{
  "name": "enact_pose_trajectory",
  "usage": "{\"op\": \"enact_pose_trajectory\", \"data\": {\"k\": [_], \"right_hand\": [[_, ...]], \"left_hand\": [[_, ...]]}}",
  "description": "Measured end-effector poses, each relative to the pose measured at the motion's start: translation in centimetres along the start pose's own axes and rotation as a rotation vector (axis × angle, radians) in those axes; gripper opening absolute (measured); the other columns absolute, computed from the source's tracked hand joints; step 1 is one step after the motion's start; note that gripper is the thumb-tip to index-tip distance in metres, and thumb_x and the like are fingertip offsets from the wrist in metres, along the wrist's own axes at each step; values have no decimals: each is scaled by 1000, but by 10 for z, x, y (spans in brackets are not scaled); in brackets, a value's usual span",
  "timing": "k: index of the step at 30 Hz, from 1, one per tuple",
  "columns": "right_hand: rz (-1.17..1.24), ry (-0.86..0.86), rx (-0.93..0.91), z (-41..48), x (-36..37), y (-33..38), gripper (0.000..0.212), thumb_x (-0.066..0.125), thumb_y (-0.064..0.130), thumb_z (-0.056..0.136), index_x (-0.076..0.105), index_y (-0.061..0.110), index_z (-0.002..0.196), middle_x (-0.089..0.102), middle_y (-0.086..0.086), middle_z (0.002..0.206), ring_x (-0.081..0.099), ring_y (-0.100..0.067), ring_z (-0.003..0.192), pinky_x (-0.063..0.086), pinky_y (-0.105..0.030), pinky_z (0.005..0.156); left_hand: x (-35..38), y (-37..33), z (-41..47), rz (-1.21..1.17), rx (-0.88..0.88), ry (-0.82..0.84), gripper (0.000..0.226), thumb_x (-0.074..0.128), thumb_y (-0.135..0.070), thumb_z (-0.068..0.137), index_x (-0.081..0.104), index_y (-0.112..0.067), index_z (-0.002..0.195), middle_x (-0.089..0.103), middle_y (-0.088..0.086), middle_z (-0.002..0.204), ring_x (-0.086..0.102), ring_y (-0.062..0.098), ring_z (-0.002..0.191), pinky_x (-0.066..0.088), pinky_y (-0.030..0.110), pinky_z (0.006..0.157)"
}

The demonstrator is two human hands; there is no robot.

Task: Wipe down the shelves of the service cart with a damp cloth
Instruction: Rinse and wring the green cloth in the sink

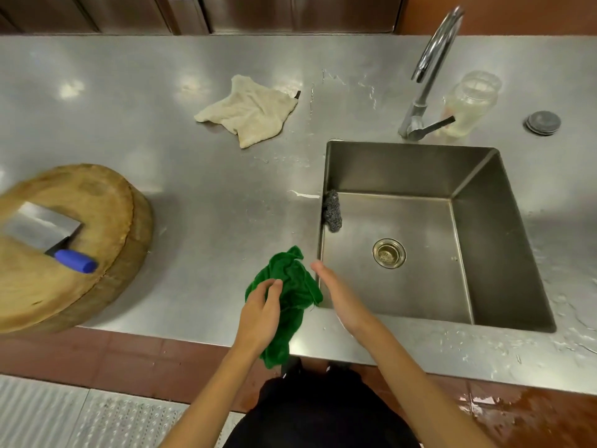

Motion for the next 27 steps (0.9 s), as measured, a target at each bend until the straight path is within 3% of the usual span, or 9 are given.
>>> {"op": "enact_pose_trajectory", "data": {"k": [4, 7, 10, 13, 16, 19, 21, 24, 27], "right_hand": [[-10, -11, 56, 18, 6, -13, 55, 20, 56, 102, 35, 31, 148, 41, 18, 135, 33, 1, 120, 24, -24, 102], [-1, -15, 103, 33, 13, -31, 67, 20, 65, 96, 34, 29, 150, 40, 4, 151, 43, -7, 123, 35, -32, 109], [92, -11, 161, 41, 21, -49, 73, 23, 67, 93, 30, 24, 152, 40, -1, 153, 54, -14, 118, 48, -34, 101], [92, -29, 174, 44, 23, -61, 69, 27, 63, 96, 34, 20, 150, 45, -1, 148, 58, -12, 115, 53, -30, 94], [95, -67, 180, 44, 18, -70, 58, 34, 57, 98, 42, 22, 144, 53, 1, 140, 61, -10, 111, 54, -31, 92], [84, -109, 149, 40, 8, -68, 33, 50, 32, 101, 45, 32, 134, 56, 0, 138, 60, -8, 110, 52, -27, 90], [-32, -100, 93, 38, 5, -69, 52, 67, 17, 91, 43, 38, 131, 54, 5, 137, 55, -6, 117, 47, -24, 95], [-299, -86, -76, 34, 12, -67, 114, 93, 30, 54, 27, 47, 146, 44, 12, 142, 44, -10, 132, 43, -39, 108], [-94, -110, -227, 29, 20, -55, 130, 98, 17, 52, 18, 35, 152, 41, 0, 146, 49, -15, 132, 51, -38, 100]], "left_hand": [[-1, 25, 21, 184, -26, 26, 45, 52, -35, 99, 48, -21, 141, 54, 2, 137, 54, 18, 120, 46, 34, 100], [-3, 38, 29, 289, 34, -23, 54, 68, -22, 89, 47, -18, 138, 59, 4, 129, 58, 21, 116, 50, 36, 98], [-2, 44, 33, 301, 60, -44, 65, 75, -18, 85, 41, -15, 141, 62, 4, 124, 63, 22, 108, 54, 41, 93], [-4, 41, 39, 347, 63, -55, 45, 68, -14, 90, 53, -10, 133, 68, 8, 116, 67, 26, 102, 54, 40, 90], [-3, 34, 45, 260, 70, 26, 13, 64, -12, 93, 69, -20, 101, 74, 0, 91, 69, 17, 82, 57, 42, 83], [-5, 21, 44, 98, 65, 118, 15, 63, -10, 95, 73, -22, 93, 76, -3, 87, 72, 15, 82, 60, 42, 82], [-7, 8, 42, -9, 61, 159, 18, 61, -7, 95, 73, -21, 94, 77, 1, 89, 73, 19, 86, 60, 44, 83], [-11, -20, 34, -145, 69, 230, 20, 58, -3, 97, 73, -14, 102, 76, 7, 94, 72, 26, 94, 60, 42, 85], [-9, -55, 19, -345, 63, 353, 22, 53, -2, 99, 70, -7, 113, 75, 12, 103, 71, 28, 99, 59, 34, 79]]}}
Point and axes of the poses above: each hand's wrist, its own z-axis towards the middle knuckle, its own x-axis out of the palm, y = z × x, the point moved 4 cm from there along z, towards the middle knuckle
